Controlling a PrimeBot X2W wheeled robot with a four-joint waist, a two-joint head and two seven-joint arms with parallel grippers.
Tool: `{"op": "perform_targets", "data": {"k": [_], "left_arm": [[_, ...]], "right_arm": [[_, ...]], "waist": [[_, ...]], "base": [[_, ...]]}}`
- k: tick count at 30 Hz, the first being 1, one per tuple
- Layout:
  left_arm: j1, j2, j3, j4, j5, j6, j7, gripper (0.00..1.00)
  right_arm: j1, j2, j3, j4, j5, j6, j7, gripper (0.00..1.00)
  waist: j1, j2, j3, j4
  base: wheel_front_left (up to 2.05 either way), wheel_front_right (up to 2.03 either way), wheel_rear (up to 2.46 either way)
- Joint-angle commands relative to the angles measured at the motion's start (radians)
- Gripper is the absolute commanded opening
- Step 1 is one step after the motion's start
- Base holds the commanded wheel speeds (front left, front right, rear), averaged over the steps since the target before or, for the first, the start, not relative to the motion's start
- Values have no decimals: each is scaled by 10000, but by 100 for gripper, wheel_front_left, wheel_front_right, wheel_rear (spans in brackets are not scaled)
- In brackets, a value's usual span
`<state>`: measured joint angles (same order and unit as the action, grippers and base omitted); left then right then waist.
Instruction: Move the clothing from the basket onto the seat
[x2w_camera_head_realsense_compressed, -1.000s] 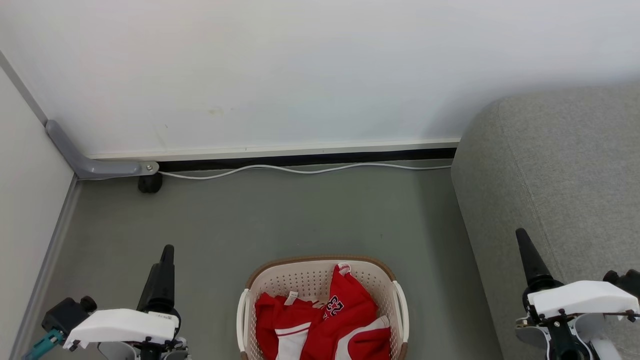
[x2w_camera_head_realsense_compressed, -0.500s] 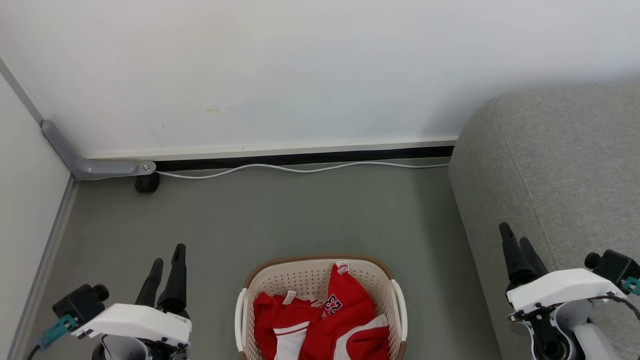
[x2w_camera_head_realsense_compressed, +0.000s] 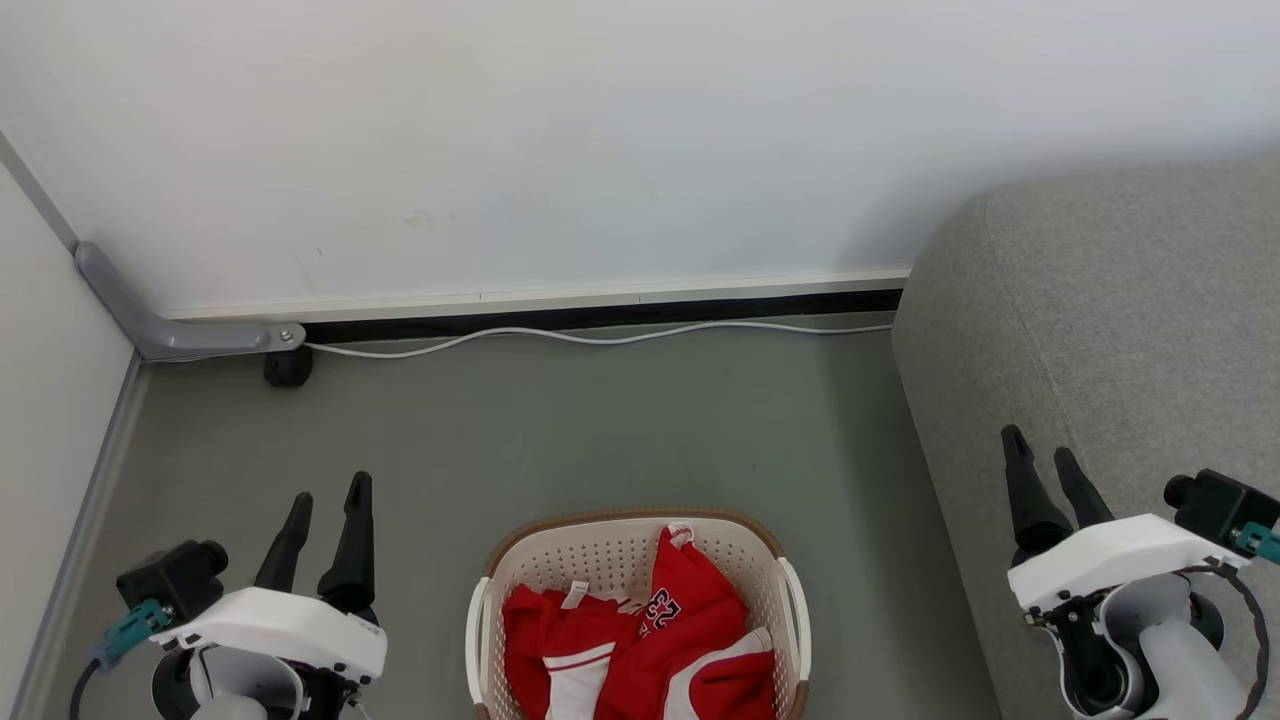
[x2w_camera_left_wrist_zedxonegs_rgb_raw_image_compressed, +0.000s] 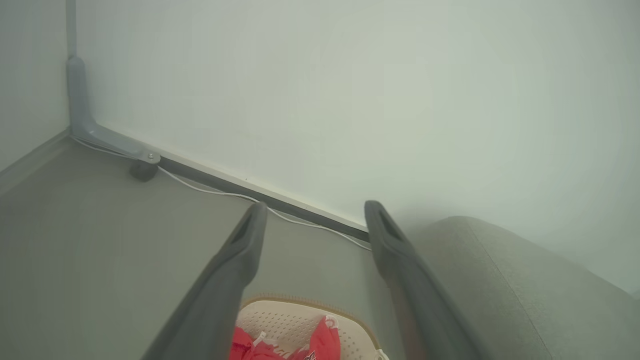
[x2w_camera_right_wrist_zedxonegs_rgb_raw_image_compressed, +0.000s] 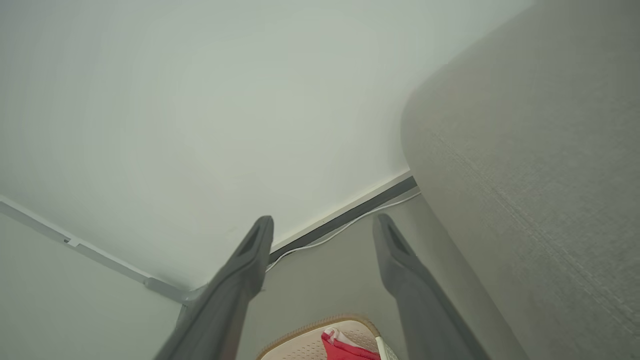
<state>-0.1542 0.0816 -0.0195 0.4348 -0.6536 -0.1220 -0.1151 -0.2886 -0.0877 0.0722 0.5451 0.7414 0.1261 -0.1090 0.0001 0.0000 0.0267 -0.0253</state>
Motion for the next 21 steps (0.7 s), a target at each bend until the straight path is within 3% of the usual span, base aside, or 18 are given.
{"op": "perform_targets", "data": {"k": [1, 21], "left_arm": [[-621, 234, 232, -170, 405, 64, -138, 100], [-1120, 317, 474, 104, 2941, 175, -725, 100]], "right_arm": [[-535, -84, 125, -144, -352, 40, -199, 100], [-1176, -153, 363, 104, -2669, 43, -786, 100]], "waist": [[-1, 0, -1, -5], [-1, 0, 120, 9]], "base": [[0, 0, 0], [0, 0, 0]]}}
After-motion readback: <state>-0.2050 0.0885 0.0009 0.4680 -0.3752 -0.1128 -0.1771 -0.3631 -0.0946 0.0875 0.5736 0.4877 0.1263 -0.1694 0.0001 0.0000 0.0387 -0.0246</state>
